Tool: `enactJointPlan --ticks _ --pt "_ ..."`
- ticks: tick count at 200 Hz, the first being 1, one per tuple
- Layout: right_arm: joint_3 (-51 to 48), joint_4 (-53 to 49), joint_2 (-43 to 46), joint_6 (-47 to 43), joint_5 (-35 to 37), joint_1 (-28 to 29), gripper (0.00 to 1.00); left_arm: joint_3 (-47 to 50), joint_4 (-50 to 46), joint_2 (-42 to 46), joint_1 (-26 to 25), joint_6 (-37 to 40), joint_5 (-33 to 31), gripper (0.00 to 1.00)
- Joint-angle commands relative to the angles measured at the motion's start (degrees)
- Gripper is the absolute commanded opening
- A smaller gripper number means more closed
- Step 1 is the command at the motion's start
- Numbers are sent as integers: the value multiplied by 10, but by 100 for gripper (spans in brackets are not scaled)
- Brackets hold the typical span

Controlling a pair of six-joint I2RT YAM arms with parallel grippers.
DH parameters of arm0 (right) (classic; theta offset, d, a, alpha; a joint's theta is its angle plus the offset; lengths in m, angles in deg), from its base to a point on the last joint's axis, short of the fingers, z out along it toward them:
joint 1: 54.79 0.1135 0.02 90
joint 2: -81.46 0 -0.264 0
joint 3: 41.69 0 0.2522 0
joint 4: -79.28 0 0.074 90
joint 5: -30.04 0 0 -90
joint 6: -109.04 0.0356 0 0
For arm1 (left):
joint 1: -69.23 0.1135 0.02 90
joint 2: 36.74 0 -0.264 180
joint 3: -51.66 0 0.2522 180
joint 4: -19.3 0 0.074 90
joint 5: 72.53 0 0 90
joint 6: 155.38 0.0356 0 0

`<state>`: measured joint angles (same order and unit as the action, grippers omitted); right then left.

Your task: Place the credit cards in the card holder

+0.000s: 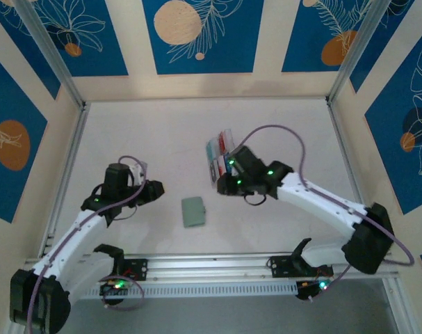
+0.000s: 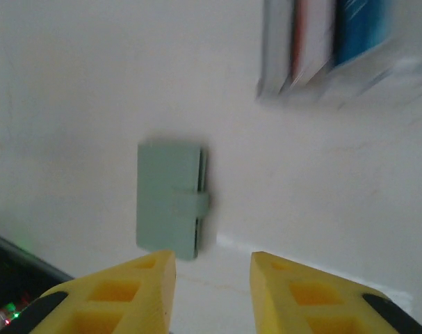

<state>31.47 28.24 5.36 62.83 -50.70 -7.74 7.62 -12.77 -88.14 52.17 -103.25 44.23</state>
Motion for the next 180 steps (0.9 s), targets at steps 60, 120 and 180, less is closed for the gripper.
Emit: enactJointPlan --ticks 60,120,180 --pt "65 18 -174 33 -29 84 25 35 146 -141 -92 -66 47 19" --pt "28 73 -212 39 -121 46 41 35 147 -187 -101 -51 30 18" --pt "-4 130 -235 40 -175 23 52 48 158 -219 -111 -42 19 16"
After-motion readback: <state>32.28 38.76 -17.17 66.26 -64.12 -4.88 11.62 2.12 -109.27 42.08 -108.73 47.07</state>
